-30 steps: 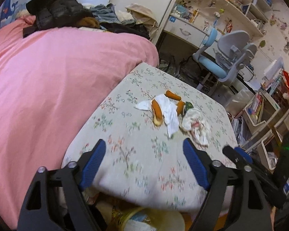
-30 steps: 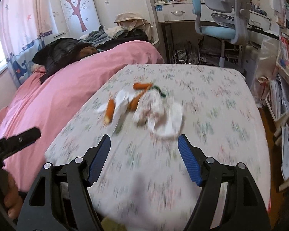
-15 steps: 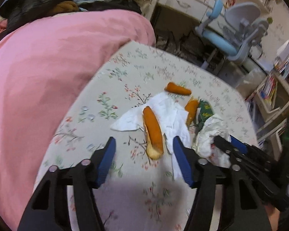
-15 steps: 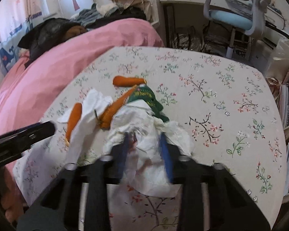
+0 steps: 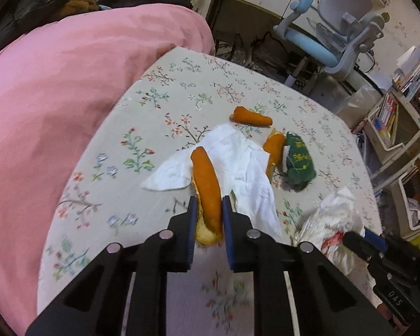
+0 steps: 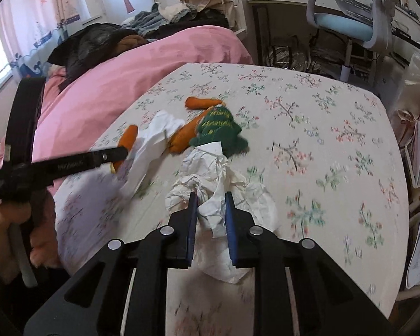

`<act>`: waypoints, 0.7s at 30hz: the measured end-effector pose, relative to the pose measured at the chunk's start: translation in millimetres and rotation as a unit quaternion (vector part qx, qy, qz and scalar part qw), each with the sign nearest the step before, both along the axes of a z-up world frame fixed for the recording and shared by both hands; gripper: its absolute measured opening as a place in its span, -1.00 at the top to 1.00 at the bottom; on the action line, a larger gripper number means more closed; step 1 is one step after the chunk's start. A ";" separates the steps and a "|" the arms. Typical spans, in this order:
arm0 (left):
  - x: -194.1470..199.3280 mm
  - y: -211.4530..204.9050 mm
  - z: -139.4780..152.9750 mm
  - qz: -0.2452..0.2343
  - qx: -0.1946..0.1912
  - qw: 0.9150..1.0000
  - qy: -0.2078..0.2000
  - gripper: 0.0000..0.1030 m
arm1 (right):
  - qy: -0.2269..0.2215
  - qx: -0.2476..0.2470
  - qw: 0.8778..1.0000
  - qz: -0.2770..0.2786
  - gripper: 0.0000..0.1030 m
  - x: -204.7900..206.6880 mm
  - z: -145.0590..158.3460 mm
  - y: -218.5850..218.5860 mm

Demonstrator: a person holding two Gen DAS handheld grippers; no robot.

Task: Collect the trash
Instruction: 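Lift the crumpled tissue and carrot piece off the table with both tools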

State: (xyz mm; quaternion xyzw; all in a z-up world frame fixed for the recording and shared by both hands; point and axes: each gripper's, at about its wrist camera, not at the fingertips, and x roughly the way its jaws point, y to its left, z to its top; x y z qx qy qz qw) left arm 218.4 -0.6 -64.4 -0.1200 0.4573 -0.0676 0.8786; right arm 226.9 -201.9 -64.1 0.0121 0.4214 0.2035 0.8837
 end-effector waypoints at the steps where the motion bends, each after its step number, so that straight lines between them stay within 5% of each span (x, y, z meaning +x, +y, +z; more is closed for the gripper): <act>1: -6.7 2.6 5.0 -0.001 0.000 1.000 -0.002 0.65 | 0.001 0.002 1.000 0.002 0.65 -6.5 1.5 -1.8; 11: -41.2 1.3 -3.1 -0.024 0.015 0.999 0.046 0.65 | 0.036 0.014 0.999 0.000 0.61 -52.0 -4.9 -19.5; 16: -44.5 -6.9 -11.0 -0.034 0.039 0.997 0.053 0.62 | 0.019 0.019 1.000 -0.013 0.01 -60.6 -4.0 -23.3; 21: -46.5 -1.1 -9.6 -0.020 0.033 0.998 0.046 0.37 | -0.003 0.008 1.000 -0.023 -0.13 -61.8 -1.6 -20.4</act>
